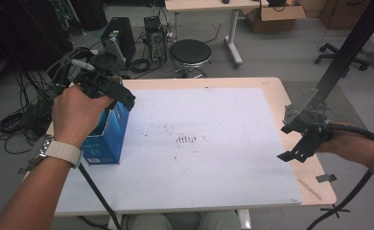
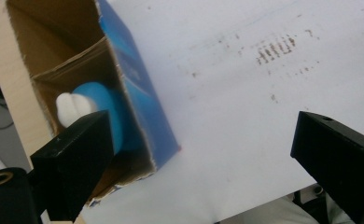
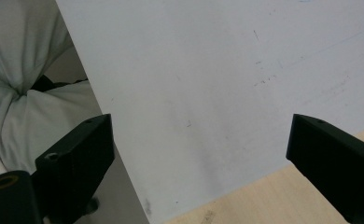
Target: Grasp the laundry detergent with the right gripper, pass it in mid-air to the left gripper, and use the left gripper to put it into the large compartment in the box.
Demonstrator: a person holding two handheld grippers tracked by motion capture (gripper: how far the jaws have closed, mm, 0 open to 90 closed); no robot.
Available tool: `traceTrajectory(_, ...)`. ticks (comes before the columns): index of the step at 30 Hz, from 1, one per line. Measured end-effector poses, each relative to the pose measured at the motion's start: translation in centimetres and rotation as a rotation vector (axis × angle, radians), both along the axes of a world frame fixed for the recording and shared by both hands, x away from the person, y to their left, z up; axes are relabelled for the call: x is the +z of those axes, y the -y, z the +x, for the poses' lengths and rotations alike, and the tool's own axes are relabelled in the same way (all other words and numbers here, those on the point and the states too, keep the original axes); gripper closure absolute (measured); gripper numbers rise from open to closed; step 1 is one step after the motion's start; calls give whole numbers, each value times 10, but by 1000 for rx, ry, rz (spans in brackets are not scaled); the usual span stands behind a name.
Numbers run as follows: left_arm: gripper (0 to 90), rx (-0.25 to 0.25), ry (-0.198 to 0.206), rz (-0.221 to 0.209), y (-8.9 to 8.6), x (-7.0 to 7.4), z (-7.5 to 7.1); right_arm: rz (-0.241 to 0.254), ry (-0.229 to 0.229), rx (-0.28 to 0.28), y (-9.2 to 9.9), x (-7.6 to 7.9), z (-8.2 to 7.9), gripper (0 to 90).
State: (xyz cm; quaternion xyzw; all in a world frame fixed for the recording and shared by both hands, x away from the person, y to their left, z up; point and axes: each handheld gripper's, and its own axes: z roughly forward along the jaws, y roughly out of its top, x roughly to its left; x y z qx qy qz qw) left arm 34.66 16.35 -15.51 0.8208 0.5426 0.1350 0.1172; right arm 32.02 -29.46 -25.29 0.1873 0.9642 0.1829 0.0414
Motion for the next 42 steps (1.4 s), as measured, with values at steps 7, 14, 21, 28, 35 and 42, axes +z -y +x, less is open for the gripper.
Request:
traceTrajectory(7,70,-113,15,13,25,2,-7,-2,-3,2,-4,-1,3,74)
traceTrajectory(14,67,-200,14,15,47,0,-14,-7,-5,2,-8,-2,6,71)
traceTrajectory(21,68,-276,16,19,61,-4,-20,-11,-13,2,-10,-4,8,72)
traceTrajectory(28,69,-379,20,38,76,-10,-27,-13,-16,-6,-12,-4,14,69)
traceTrajectory(35,68,-450,2,61,87,-22,-30,-12,-21,-5,-15,-7,19,68)
traceTrajectory(42,68,-496,-12,89,93,-38,-33,-11,-29,-2,-19,-12,25,68)
